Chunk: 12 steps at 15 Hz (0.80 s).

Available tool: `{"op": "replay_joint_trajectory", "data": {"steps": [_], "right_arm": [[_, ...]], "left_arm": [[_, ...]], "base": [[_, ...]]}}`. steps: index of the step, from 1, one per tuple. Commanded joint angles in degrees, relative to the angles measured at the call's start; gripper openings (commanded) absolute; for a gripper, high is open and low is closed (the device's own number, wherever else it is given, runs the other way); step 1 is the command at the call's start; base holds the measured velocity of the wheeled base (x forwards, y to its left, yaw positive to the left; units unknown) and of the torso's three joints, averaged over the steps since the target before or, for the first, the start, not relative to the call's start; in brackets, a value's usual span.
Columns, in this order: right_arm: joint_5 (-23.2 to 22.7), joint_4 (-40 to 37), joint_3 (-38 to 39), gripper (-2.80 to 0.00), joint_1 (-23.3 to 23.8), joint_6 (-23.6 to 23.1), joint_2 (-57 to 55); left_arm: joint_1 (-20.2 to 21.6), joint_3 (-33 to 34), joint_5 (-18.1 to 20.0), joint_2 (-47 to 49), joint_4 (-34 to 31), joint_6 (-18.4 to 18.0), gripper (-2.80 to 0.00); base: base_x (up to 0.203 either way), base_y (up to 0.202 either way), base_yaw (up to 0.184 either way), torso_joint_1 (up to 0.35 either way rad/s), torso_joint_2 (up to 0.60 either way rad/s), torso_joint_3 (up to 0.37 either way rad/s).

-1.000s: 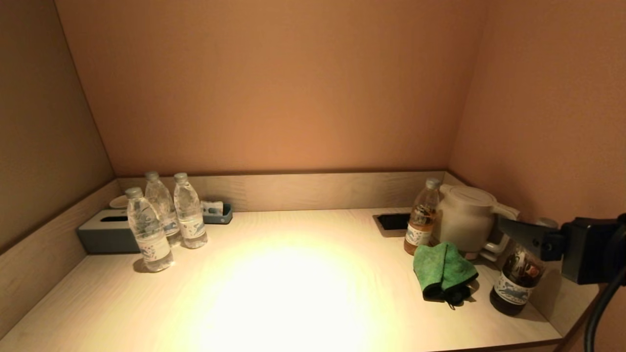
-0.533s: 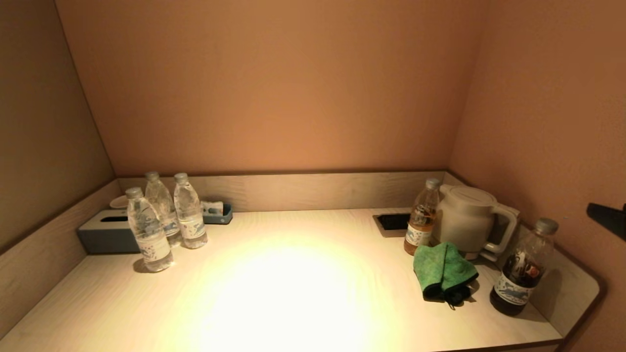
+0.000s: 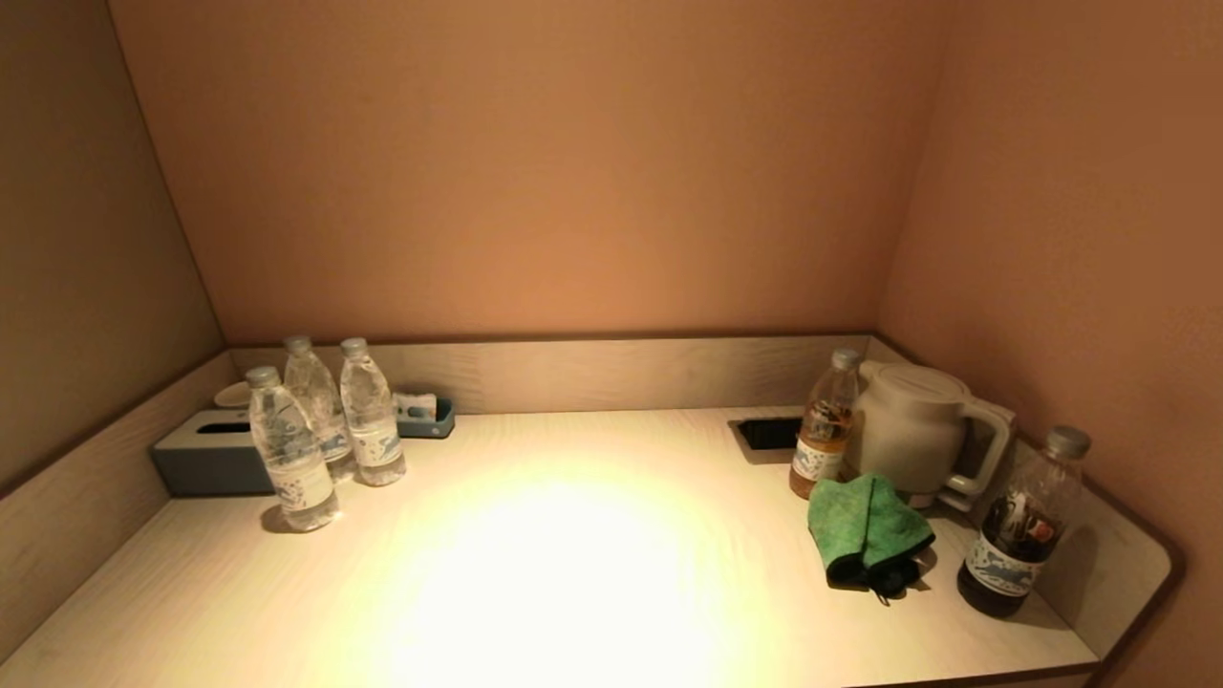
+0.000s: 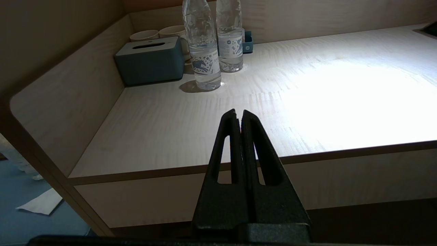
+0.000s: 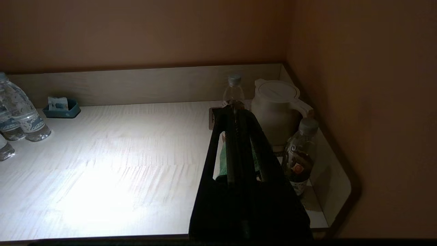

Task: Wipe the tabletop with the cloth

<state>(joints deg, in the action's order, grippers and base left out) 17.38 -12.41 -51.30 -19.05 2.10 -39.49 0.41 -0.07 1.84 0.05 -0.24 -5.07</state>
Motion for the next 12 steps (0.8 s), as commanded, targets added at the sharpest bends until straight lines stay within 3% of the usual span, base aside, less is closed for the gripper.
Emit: {"op": "replay_joint_trajectory", "data": {"steps": [1,4,8,11,12], "right_arm": [[0.48,-0.10,0.16,-2.80,0.22,-2.95,4.75],[3.06,-0.03,2.81,-2.80,2.01,-8.55,13.91],[3.34,0.05,6.03,-2.80,12.49,-10.45,21.22],[0.10,0.26,6.97,-2.80,20.45,-10.54,24.28],[-0.60,0.36,7.26,-2.80,20.90,-10.54,24.63]], "left_arm": [[0.02,-0.01,0.00,0.04,-0.02,-0.03,-2.80],[0.02,-0.01,0.00,0.04,-0.02,0.06,-2.80],[0.02,-0.01,0.00,0.04,-0.02,0.06,-2.80],[-0.06,-0.01,0.00,0.04,-0.02,0.06,-2.80],[-0.06,-0.01,0.00,0.04,-0.02,0.06,-2.80]], "base": [[0.000,0.000,0.000,0.000,0.00,0.000],[0.000,0.000,0.000,0.000,0.00,0.000],[0.000,0.000,0.000,0.000,0.00,0.000],[0.000,0.000,0.000,0.000,0.00,0.000],[0.000,0.000,0.000,0.000,0.00,0.000]]}}
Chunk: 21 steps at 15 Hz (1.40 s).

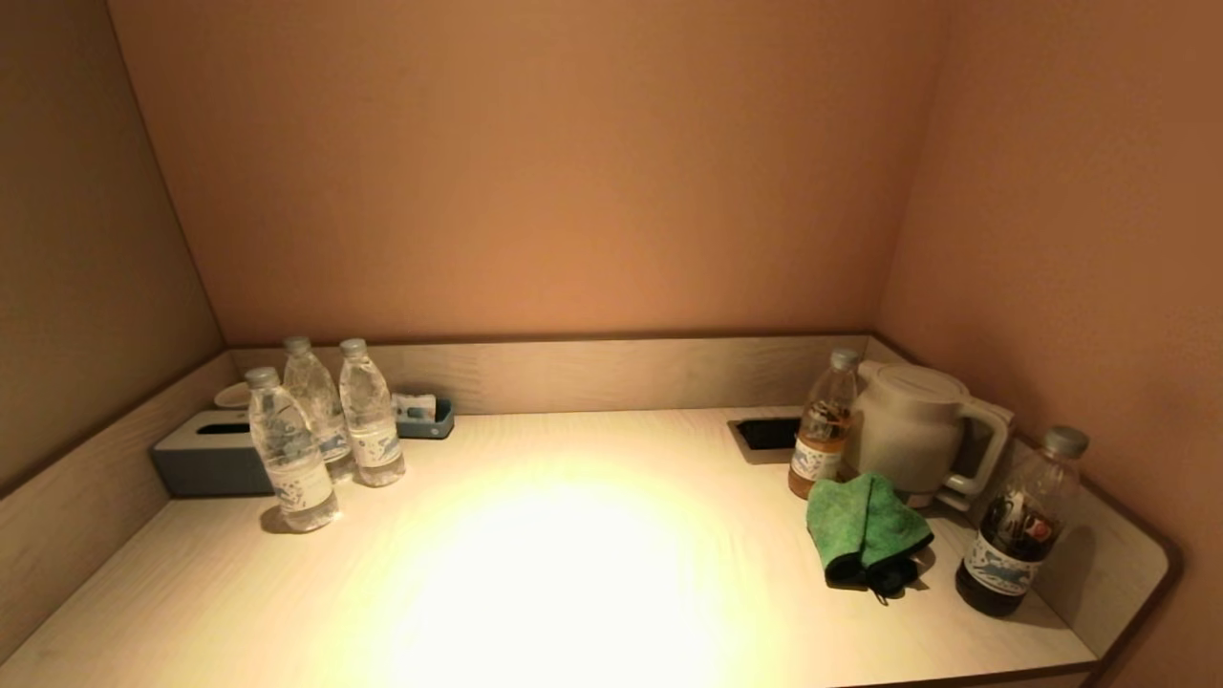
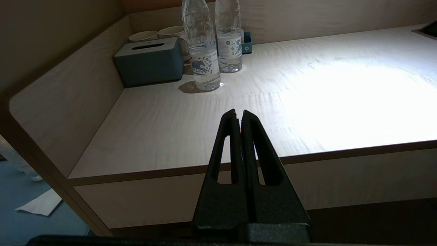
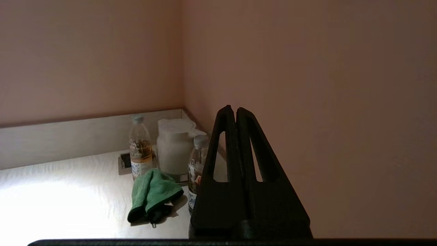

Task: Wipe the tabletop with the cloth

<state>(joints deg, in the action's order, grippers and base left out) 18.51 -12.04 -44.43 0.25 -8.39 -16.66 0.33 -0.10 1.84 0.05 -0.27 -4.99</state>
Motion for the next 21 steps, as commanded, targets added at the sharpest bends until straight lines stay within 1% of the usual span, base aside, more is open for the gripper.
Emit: {"op": "replay_joint_trajectory", "data": {"steps": [1,2,3,5,8,10,13,14,17,18,20,21], "right_arm": [[-1.73,-0.01,0.39,-2.80,1.59,-0.04,1.80],[-1.74,0.06,0.44,-2.80,1.58,-0.04,1.84],[-1.84,0.47,2.11,-2.80,1.42,0.03,2.62],[-2.85,0.86,7.83,-2.80,0.48,0.21,7.83],[-6.47,0.50,12.34,-2.80,-0.16,0.24,15.11],[-8.42,0.82,15.78,-2.80,-0.24,2.33,16.63],[-9.14,1.43,16.15,-2.80,-0.25,2.46,16.66],[-11.10,3.34,18.57,-2.80,-0.25,2.36,16.66],[-15.34,12.13,33.03,-2.80,-0.25,1.26,16.66],[-16.62,14.78,35.34,-2.80,-0.25,0.87,16.66],[-17.35,15.66,36.95,-2.80,-0.25,0.80,16.66],[-17.55,16.00,39.11,-2.80,-0.25,0.85,16.66]], "left_arm": [[0.02,0.01,0.00,0.04,0.00,-0.02,-2.80],[0.06,0.01,0.00,0.04,0.00,-0.02,-2.80],[0.11,0.10,0.00,0.04,0.00,-0.11,-2.80],[0.11,0.01,0.00,0.04,0.00,-0.02,-2.80],[0.11,0.01,0.00,0.04,0.00,-0.02,-2.80],[0.02,0.01,0.00,0.04,0.00,-0.02,-2.80],[0.11,0.01,0.00,0.04,0.00,-0.02,-2.80],[0.11,0.01,0.00,0.04,0.00,-0.02,-2.80],[0.11,0.01,0.00,0.04,0.00,-0.02,-2.80],[0.11,0.01,0.00,0.04,0.00,-0.02,-2.80],[0.11,0.01,0.00,0.04,0.00,-0.10,-2.80],[0.04,0.08,0.00,0.04,0.00,-0.11,-2.80]], "base": [[0.000,0.000,0.000,0.000,0.00,0.000],[0.000,0.000,0.000,0.000,0.00,0.000],[0.000,0.000,0.000,0.000,0.00,0.000],[0.000,0.000,0.000,0.000,0.00,0.000],[0.000,0.000,0.000,0.000,0.00,0.000],[0.000,0.000,0.000,0.000,0.00,0.000],[0.000,0.000,0.000,0.000,0.00,0.000],[0.000,0.000,0.000,0.000,0.00,0.000],[0.000,0.000,0.000,0.000,0.00,0.000],[0.000,0.000,0.000,0.000,0.00,0.000],[0.000,0.000,0.000,0.000,0.00,0.000],[0.000,0.000,0.000,0.000,0.00,0.000]]}}
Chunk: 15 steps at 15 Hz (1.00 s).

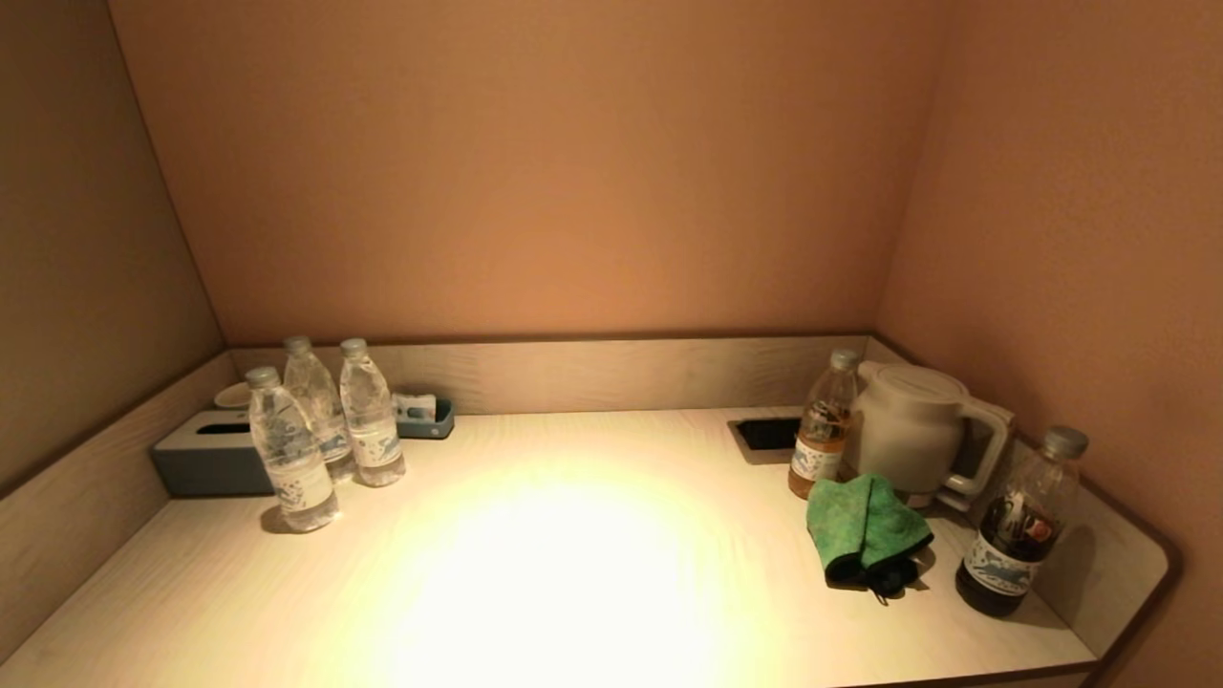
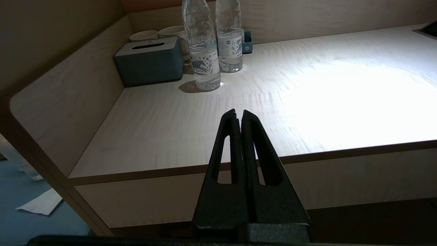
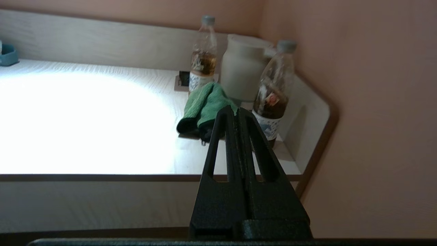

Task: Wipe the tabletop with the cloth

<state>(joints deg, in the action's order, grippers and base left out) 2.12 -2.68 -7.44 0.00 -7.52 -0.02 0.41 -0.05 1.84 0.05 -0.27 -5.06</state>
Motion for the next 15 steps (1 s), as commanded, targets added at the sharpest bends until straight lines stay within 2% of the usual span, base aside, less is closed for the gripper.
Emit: {"op": "replay_joint_trajectory", "data": {"steps": [1,5,9,12,15], "right_arm": [[-1.64,7.74,3.56,-2.80,0.00,-0.03,0.02],[-1.77,10.67,7.44,-2.80,0.00,0.31,0.02],[-1.90,7.73,7.44,-2.80,0.00,1.14,0.02],[-2.73,1.83,7.11,-2.80,-0.08,3.27,0.02],[-2.30,3.03,7.44,-2.80,-0.08,5.78,0.02]], "left_arm": [[0.02,-0.04,0.00,0.04,0.00,0.05,-2.80],[0.02,-0.04,0.00,0.04,0.00,-0.04,-2.80],[-0.06,0.05,0.00,0.04,0.00,-0.04,-2.80],[-0.06,-0.04,0.00,0.04,0.00,0.05,-2.80],[0.02,0.04,0.00,0.04,0.00,0.05,-2.80]], "base": [[0.000,0.000,0.000,0.000,0.00,0.000],[0.000,0.000,0.000,0.000,0.00,0.000],[0.000,0.000,0.000,0.000,0.00,0.000],[0.000,0.000,0.000,0.000,0.00,0.000],[0.000,0.000,0.000,0.000,0.00,0.000]]}}
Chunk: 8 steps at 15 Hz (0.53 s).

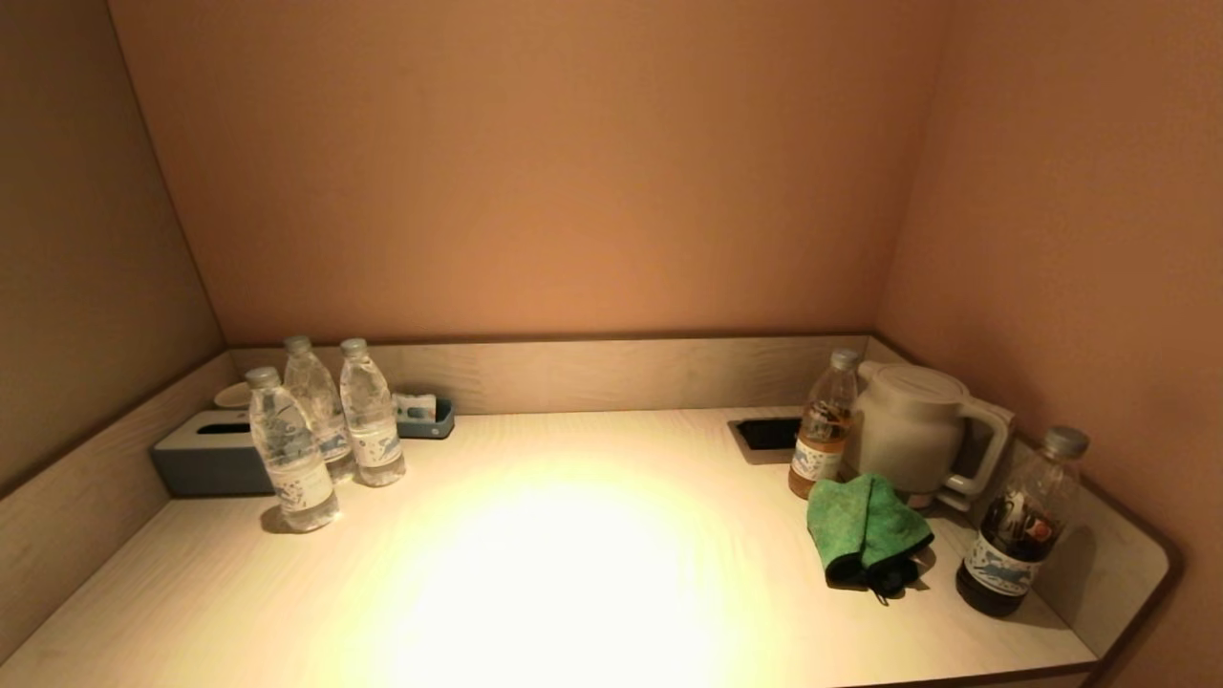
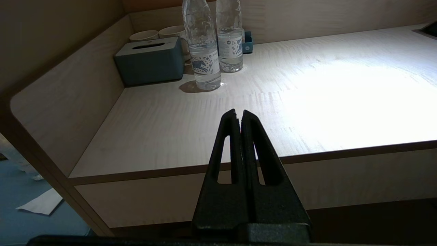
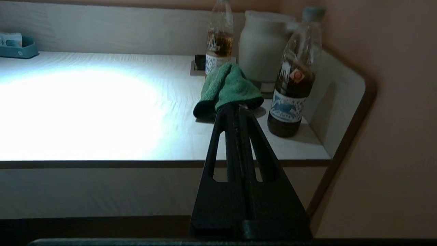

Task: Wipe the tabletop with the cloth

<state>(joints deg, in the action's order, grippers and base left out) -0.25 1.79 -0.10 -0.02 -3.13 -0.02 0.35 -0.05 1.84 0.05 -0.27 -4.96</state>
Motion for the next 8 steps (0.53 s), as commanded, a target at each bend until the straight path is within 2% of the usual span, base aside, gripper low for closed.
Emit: {"op": "replay_joint_trajectory", "data": {"steps": [1,8], "right_arm": [[0.07,-1.44,0.10,-2.80,-0.04,1.46,0.02],[0.07,-1.44,0.10,-2.80,0.02,1.46,0.02]], "left_arm": [[0.09,-0.04,0.00,0.04,0.00,-0.14,-2.80],[0.09,-0.04,0.00,0.04,0.00,-0.11,-2.80]], "base": [[0.000,0.000,0.000,0.000,0.00,0.000],[0.000,0.000,0.000,0.000,0.00,0.000]]}}
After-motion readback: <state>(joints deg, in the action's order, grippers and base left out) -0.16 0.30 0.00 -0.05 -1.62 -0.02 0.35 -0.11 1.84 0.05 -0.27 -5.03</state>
